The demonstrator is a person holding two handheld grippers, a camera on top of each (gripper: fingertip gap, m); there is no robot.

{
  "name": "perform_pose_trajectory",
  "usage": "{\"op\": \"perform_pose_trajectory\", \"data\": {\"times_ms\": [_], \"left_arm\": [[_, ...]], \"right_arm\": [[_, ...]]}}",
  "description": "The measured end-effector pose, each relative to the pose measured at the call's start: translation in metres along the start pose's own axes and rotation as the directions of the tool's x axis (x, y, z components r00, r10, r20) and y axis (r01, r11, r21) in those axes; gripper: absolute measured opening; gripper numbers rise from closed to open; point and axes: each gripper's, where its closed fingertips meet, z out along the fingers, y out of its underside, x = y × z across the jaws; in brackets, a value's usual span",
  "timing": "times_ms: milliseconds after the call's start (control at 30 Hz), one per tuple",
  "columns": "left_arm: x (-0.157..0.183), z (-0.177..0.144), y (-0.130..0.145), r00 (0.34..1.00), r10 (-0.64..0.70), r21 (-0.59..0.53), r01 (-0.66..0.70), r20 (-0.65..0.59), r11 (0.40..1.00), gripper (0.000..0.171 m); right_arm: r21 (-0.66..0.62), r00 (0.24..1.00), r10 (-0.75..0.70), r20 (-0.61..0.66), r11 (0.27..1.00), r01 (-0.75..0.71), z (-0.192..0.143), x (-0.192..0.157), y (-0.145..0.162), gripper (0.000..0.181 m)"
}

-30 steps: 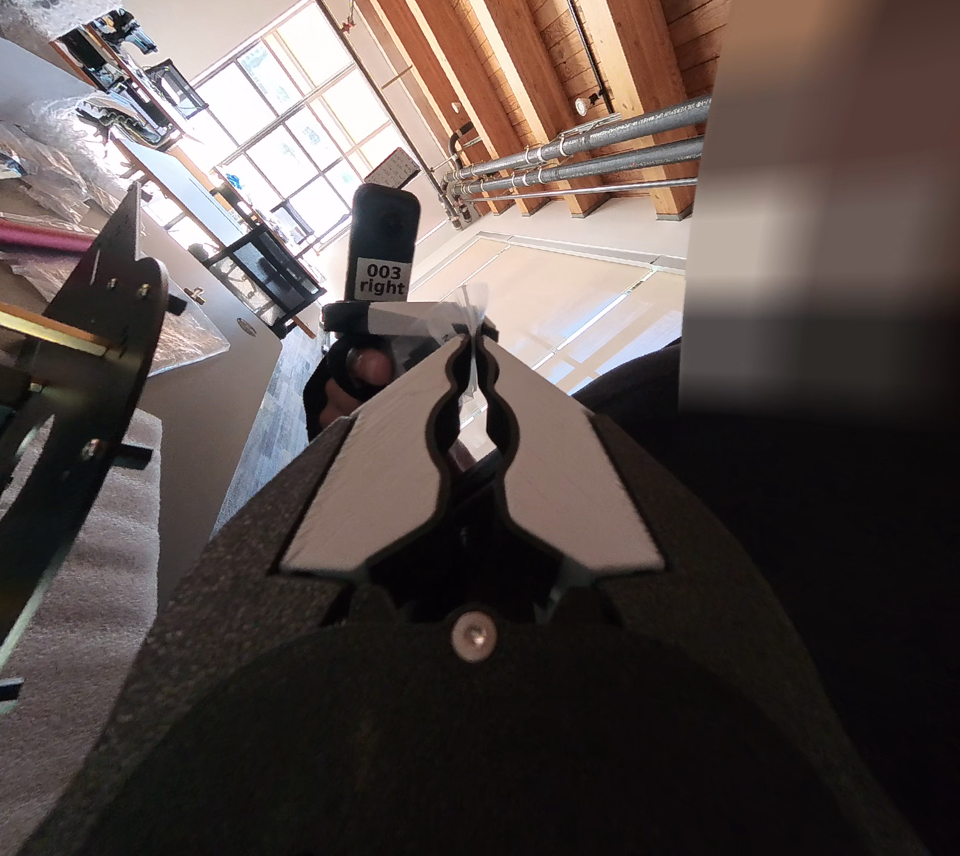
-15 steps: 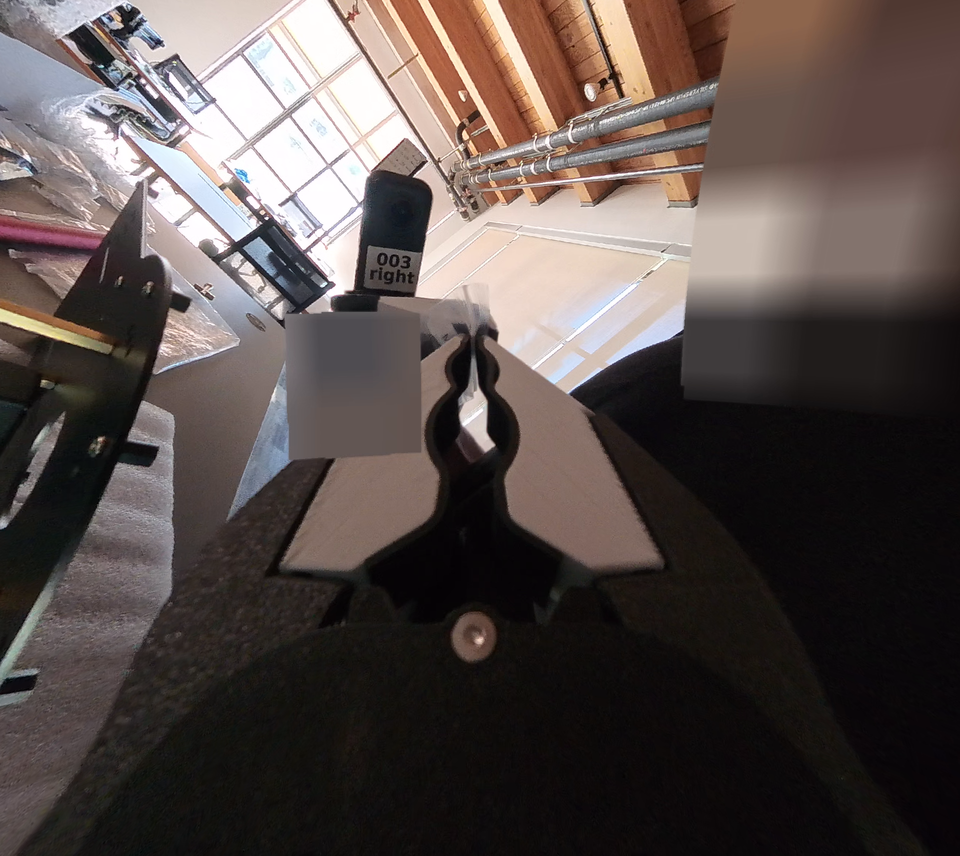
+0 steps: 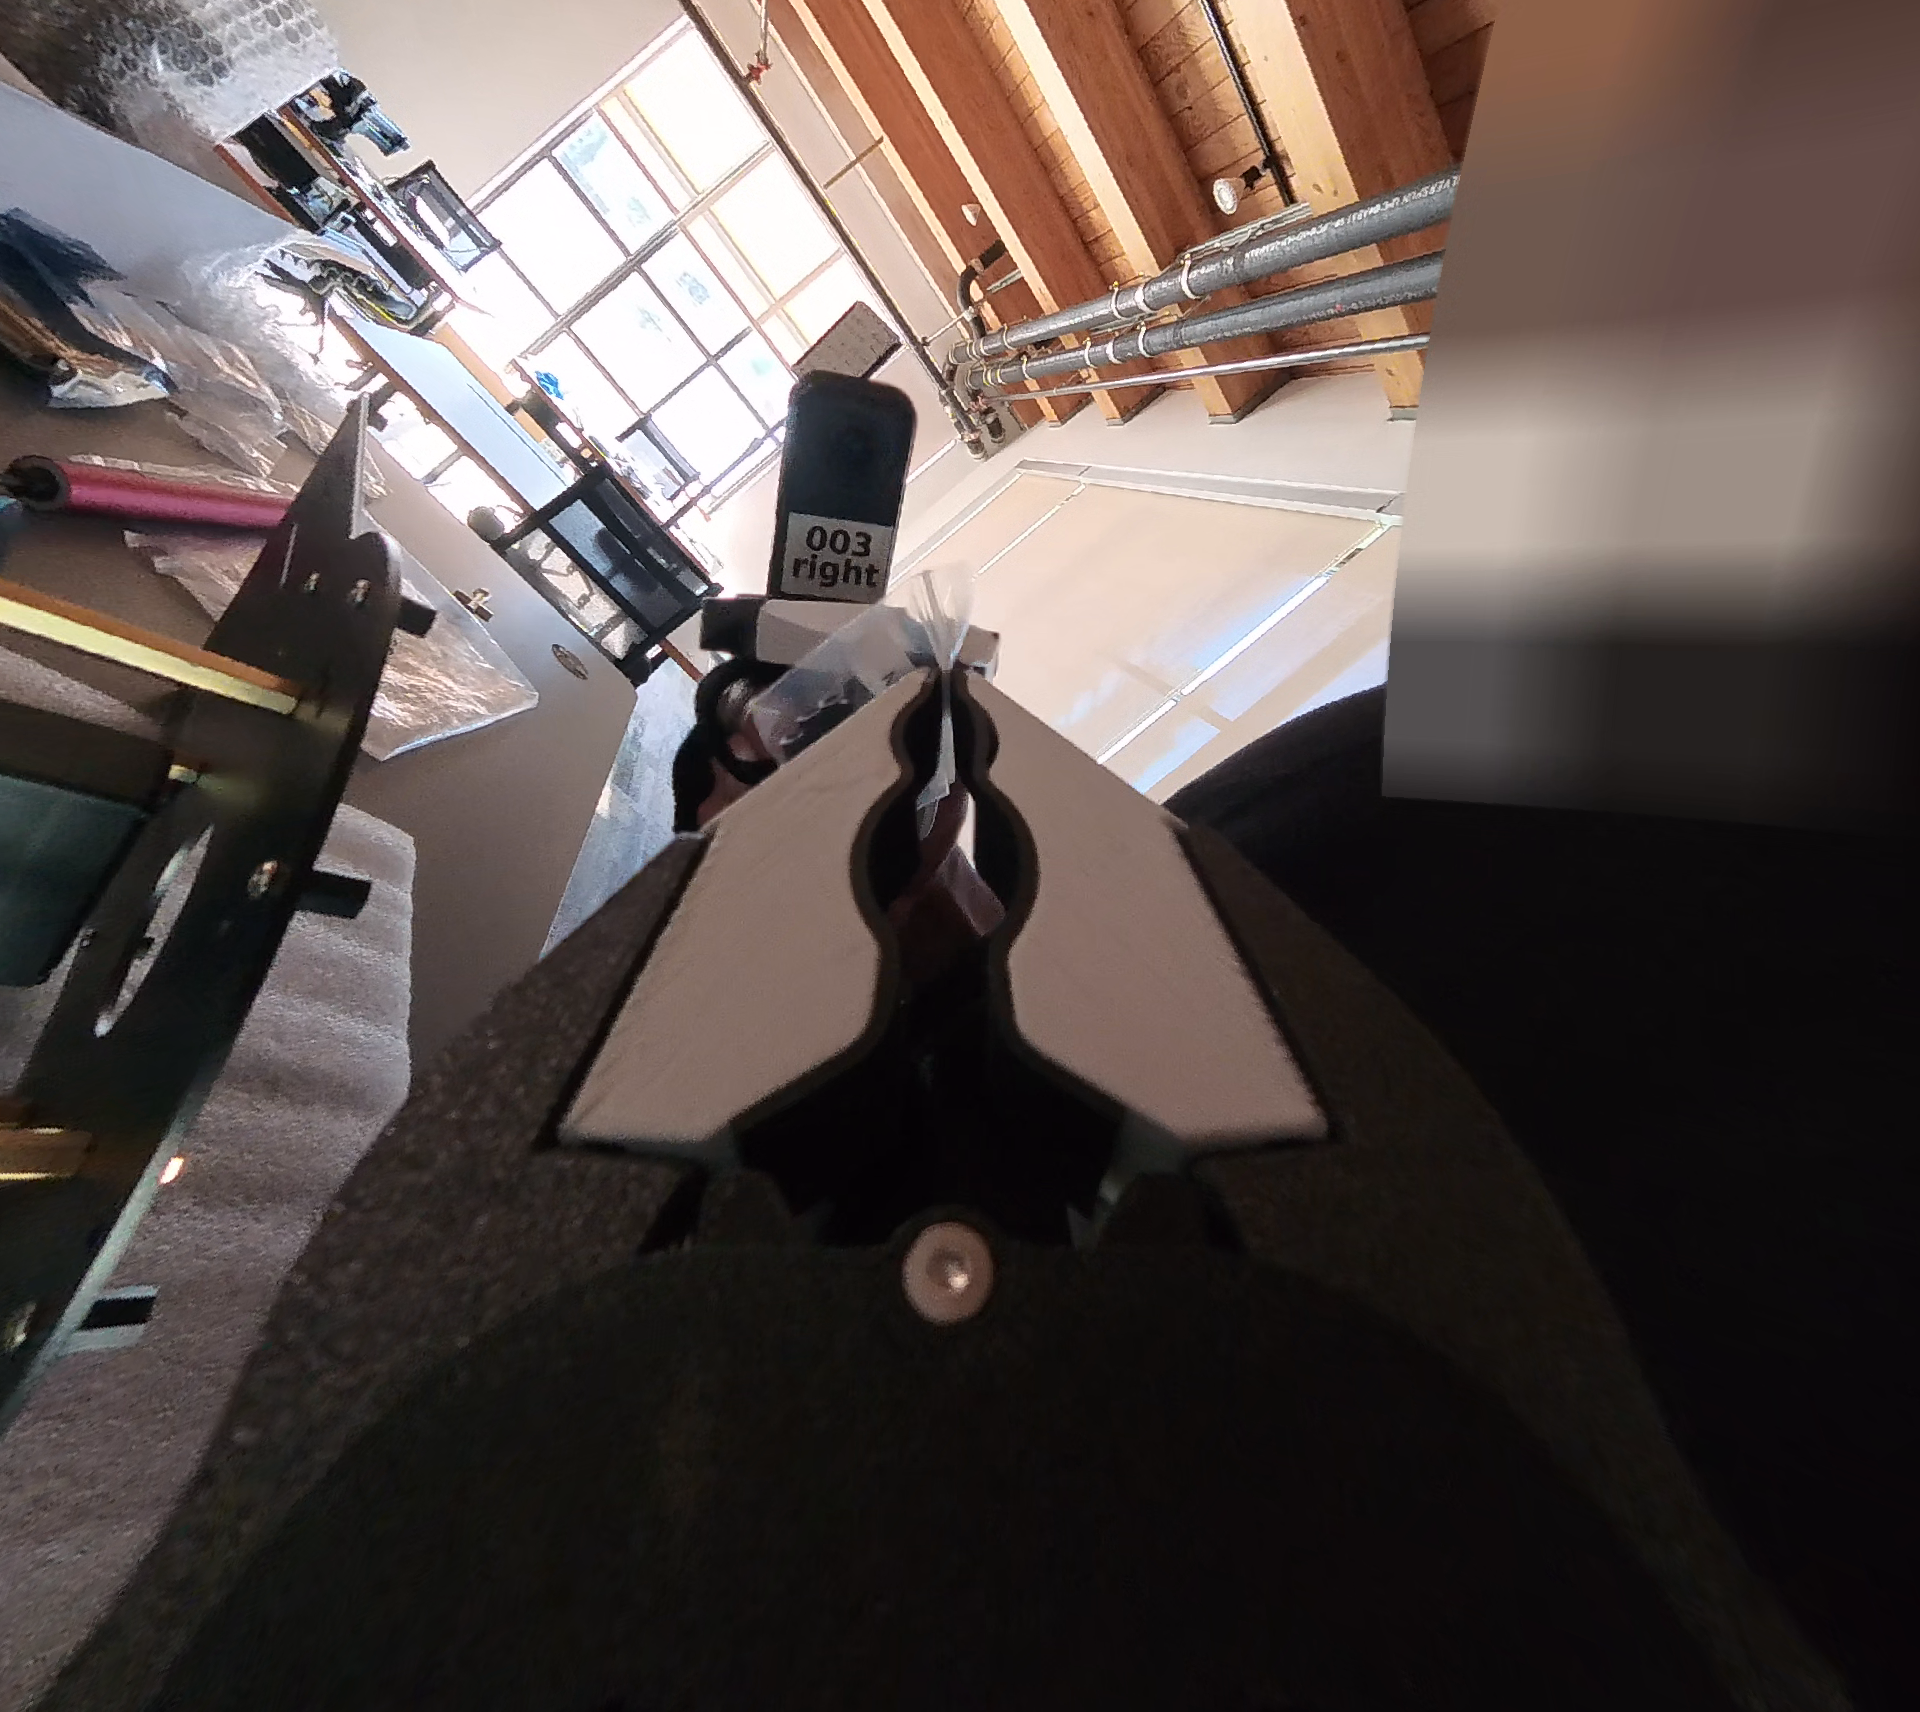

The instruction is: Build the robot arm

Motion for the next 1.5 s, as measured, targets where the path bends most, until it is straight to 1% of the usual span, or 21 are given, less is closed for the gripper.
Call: {"op": "perform_pose_trajectory", "data": {"times_ms": [167,300,400,467,600,700,767,833,900,1000,1067,1333,1500], "left_arm": [[0.002,0.002,0.003,1.000,-0.002,-0.014,0.002,-0.010,1.000,0.000],[0.000,0.002,0.004,1.000,0.006,-0.029,-0.006,0.003,1.000,0.000],[-0.004,0.002,0.005,0.999,0.031,-0.041,-0.030,0.042,0.999,0.000],[-0.010,0.001,0.002,0.991,0.071,-0.045,-0.067,0.110,0.997,0.000],[-0.018,-0.003,0.000,0.945,0.209,-0.082,-0.195,0.251,0.977,0.011],[-0.019,-0.002,0.004,0.907,0.294,-0.142,-0.262,0.300,0.955,0.019],[-0.017,0.001,0.006,0.890,0.332,-0.167,-0.292,0.312,0.942,0.019],[-0.018,0.004,0.009,0.877,0.356,-0.199,-0.305,0.323,0.931,0.019],[-0.020,0.006,0.011,0.859,0.384,-0.225,-0.322,0.339,0.920,0.019],[-0.026,0.005,0.012,0.805,0.450,-0.281,-0.361,0.387,0.889,0.018],[-0.028,0.003,0.012,0.780,0.479,-0.308,-0.377,0.403,0.874,0.012],[-0.027,0.001,0.014,0.814,0.443,-0.305,-0.343,0.376,0.888,0.013],[-0.025,0.002,0.016,0.844,0.410,-0.288,-0.321,0.346,0.902,0.013]], "right_arm": [[0.023,0.998,0.039,0.043,0.999,-0.040,0.000,-0.001,-0.001,0.000],[0.021,0.998,0.049,0.050,0.999,-0.050,0.000,-0.001,0.000,0.000],[0.019,0.999,0.034,0.039,0.999,-0.035,0.000,-0.001,0.000,0.000],[0.035,0.999,0.044,0.013,0.998,-0.044,-0.001,0.004,-0.001,0.000],[0.070,0.998,0.070,-0.008,0.995,-0.069,-0.006,0.012,-0.003,0.000],[0.072,0.997,0.078,-0.025,0.994,-0.076,-0.006,0.015,-0.003,0.000],[0.052,0.996,0.065,-0.060,0.997,-0.062,-0.004,0.019,0.000,0.000],[0.037,0.997,0.059,-0.052,0.998,-0.058,-0.001,0.016,0.001,0.000],[0.027,0.996,0.062,-0.072,0.998,-0.060,0.002,0.017,0.002,0.000],[0.016,0.993,0.062,-0.103,0.998,-0.061,0.002,0.021,0.003,0.000],[0.021,0.993,0.066,-0.098,0.998,-0.065,0.002,0.021,0.003,0.000],[0.007,0.991,0.041,-0.124,0.999,-0.040,0.001,0.023,0.006,0.000],[0.011,0.992,0.048,-0.113,0.999,-0.047,0.000,0.022,0.006,0.000]]}}
